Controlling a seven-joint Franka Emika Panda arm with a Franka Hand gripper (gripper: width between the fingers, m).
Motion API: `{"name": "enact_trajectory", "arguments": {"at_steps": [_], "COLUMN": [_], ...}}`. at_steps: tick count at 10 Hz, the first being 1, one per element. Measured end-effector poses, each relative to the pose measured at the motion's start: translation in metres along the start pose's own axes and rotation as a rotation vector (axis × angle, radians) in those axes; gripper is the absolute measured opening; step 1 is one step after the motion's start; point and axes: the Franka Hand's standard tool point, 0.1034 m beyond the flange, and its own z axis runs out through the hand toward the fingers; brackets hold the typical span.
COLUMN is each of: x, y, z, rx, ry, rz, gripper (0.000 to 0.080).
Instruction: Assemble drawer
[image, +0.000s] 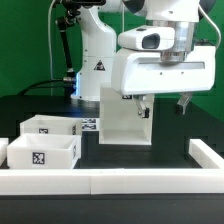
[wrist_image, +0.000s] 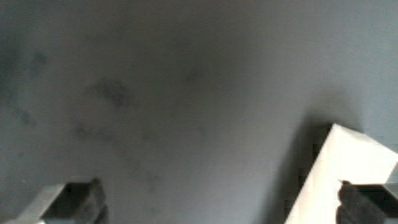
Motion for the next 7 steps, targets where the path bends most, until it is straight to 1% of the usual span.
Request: {"name": "enact_trajectory", "arguments": {"at_steps": [1, 3, 4, 5, 6, 7], "x": [0.000, -0.002, -0.012, -0.024, -0.029, -0.037], "y": [0.000, -0.002, -0.004, -0.010, -0.013, -0.015], "z": [0.000, -0.001, -0.005, -0.010, -0.015, -0.027], "rx": [0.000, 0.010, 0.013, 0.011, 0.011, 0.012], "ry": [0.000, -0.001, -0.004, -0.009, -0.012, -0.017], "rz": [0.034, 0.186, 0.246, 0.268, 0.276, 0.289], "gripper": [0.0649, 0.0649, 0.0649, 0.0649, 0.0649, 0.0649]}}
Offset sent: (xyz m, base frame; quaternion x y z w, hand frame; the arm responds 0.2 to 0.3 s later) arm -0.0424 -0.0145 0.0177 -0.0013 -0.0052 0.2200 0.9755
